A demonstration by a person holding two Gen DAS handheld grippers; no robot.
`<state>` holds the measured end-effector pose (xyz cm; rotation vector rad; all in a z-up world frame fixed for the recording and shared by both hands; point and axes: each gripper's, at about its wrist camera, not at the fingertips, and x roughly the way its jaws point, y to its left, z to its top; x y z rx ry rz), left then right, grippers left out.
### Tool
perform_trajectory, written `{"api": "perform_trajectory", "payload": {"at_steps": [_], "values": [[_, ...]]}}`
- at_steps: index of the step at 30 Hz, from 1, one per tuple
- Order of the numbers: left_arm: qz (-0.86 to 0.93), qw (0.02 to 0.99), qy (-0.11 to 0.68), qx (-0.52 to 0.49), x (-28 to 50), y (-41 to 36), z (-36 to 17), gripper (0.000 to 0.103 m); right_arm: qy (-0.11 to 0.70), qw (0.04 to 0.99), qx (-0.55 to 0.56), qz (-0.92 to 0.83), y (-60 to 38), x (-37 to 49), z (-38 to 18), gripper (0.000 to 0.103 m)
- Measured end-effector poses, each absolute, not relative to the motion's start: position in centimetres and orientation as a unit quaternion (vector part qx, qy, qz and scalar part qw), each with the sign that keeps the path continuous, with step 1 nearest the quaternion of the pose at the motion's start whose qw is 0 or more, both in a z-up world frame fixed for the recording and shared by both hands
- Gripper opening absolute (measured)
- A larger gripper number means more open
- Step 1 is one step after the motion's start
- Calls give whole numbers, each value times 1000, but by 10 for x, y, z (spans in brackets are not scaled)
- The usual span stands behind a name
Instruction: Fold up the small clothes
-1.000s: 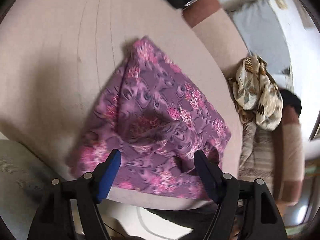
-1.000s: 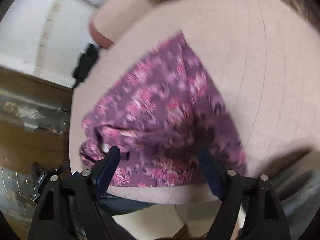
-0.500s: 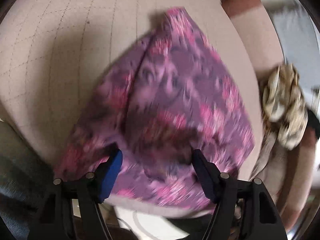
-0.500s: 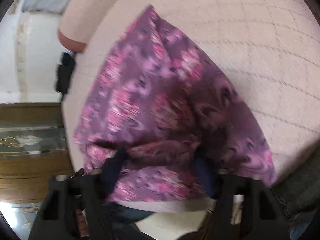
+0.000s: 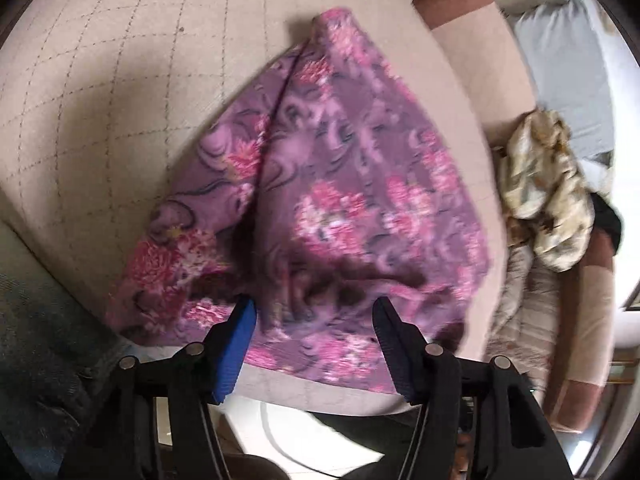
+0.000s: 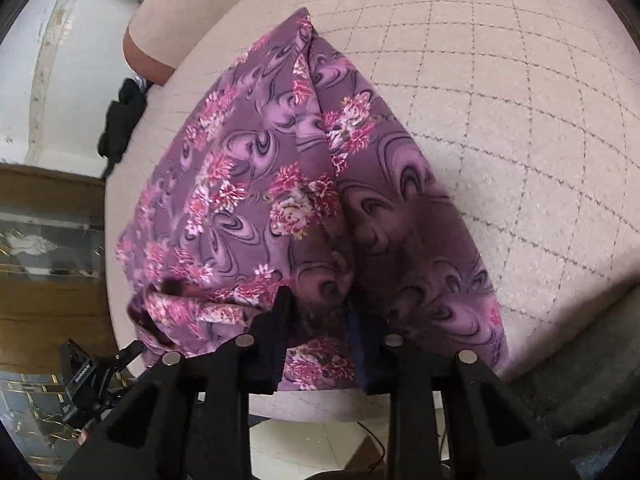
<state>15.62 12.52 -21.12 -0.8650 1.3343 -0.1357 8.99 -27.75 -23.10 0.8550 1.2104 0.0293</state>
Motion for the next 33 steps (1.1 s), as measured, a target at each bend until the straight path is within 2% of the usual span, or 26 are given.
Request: {"api": "perform_trajectory", "payload": {"at_steps": [4, 7, 9, 11, 12, 14, 15, 16, 17, 22, 25, 28, 30, 33], "values": [[-47, 700, 585, -407, 164, 132, -200, 67, 534, 736, 416, 25, -284, 91, -229, 27], [-24, 690, 613, -385, 179, 124, -214, 69, 539, 734, 412, 23, -281, 95, -233, 28], [-13, 681, 643, -349, 181, 111, -227, 66, 544, 732, 409, 24, -280, 95, -234, 28], [-11, 703, 639, -310, 172, 102, -223, 60, 552, 731, 400, 20, -280, 94, -234, 28], [-11, 716, 637, -286, 168, 98, -219, 56, 558, 733, 390, 13, -281, 93, -234, 28], [-7, 730, 635, -253, 160, 93, -219, 40, 566, 735, 374, 6, -280, 90, -236, 25], [-2, 735, 636, -235, 159, 92, -220, 20, 568, 736, 369, 5, -280, 89, -237, 20], [-6, 738, 637, -223, 161, 91, -220, 12, 571, 736, 363, 5, -279, 89, -237, 14], [-16, 739, 635, -225, 163, 92, -217, 10, 574, 739, 352, 6, -279, 89, -234, 8], [-76, 819, 529, -211, 154, 100, -153, 9, 524, 797, 300, -9, -285, 88, -186, 7], [-58, 819, 552, -144, 160, 91, -172, 9, 522, 810, 268, -18, -284, 84, -176, 7], [-32, 810, 574, -112, 157, 96, -205, 8, 562, 784, 261, -38, -279, 89, -205, 7], [-53, 820, 553, -138, 148, 99, -193, 8, 576, 769, 275, -34, -283, 89, -215, 7], [-42, 837, 535, -109, 143, 99, -183, 9, 563, 788, 248, -38, -276, 83, -199, 7]]}}
